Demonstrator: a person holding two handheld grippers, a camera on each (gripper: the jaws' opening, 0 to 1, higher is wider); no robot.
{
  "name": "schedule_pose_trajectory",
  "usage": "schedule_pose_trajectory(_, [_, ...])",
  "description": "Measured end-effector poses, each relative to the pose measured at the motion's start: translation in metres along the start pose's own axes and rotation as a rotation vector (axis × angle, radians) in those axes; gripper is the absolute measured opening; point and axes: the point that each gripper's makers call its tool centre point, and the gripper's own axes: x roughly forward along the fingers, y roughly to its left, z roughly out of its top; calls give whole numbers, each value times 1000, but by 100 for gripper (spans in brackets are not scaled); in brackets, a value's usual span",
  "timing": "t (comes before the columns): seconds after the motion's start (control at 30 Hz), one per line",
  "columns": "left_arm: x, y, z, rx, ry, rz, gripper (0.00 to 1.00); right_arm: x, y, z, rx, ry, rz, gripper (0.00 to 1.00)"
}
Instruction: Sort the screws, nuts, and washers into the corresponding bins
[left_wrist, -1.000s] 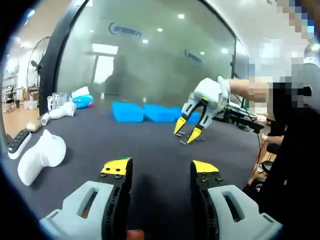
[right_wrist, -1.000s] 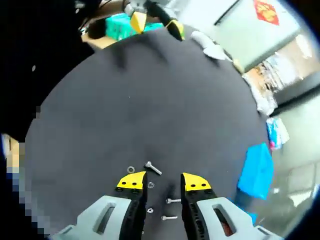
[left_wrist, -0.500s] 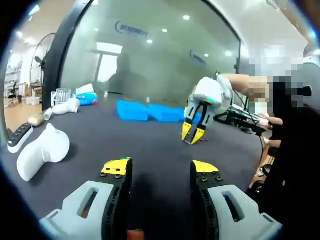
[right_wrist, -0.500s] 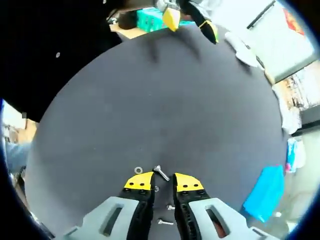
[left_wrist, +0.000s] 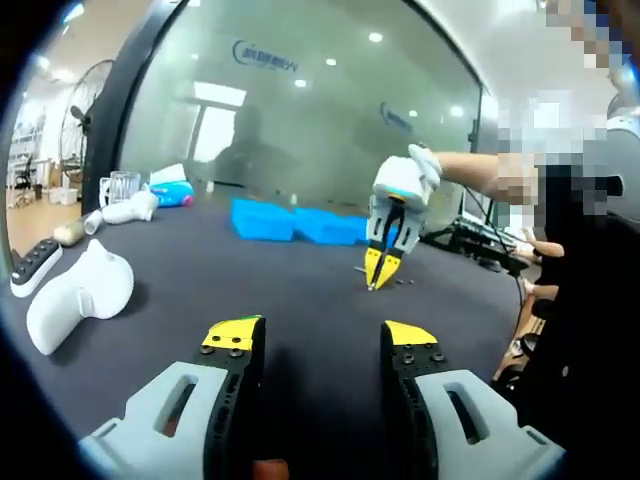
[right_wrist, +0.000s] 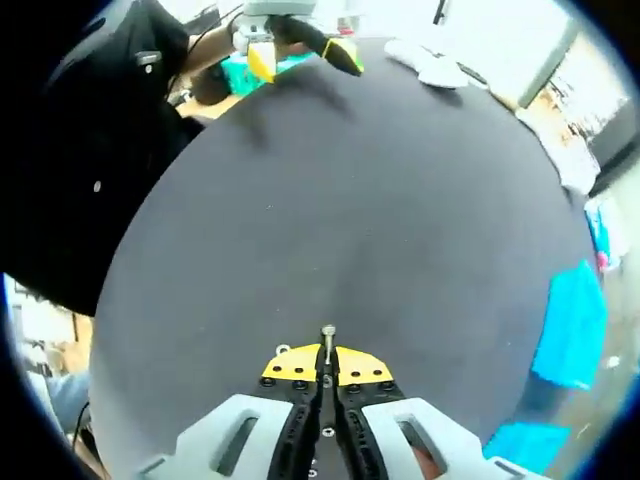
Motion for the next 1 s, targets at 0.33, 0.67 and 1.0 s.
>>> schedule_pose_trajectory(0.33, [2, -3, 3, 4, -4, -7, 45, -14, -3, 6, 84, -122, -119, 1])
schedule_pose_trajectory(0.67, [5, -7, 12, 20, -16, -16, 45, -58, 0, 2, 261, -356, -358, 1])
schedule_pose_trajectory(1.0, [12, -17, 23, 39, -28, -29, 45, -96, 23, -41, 485, -499, -653, 1])
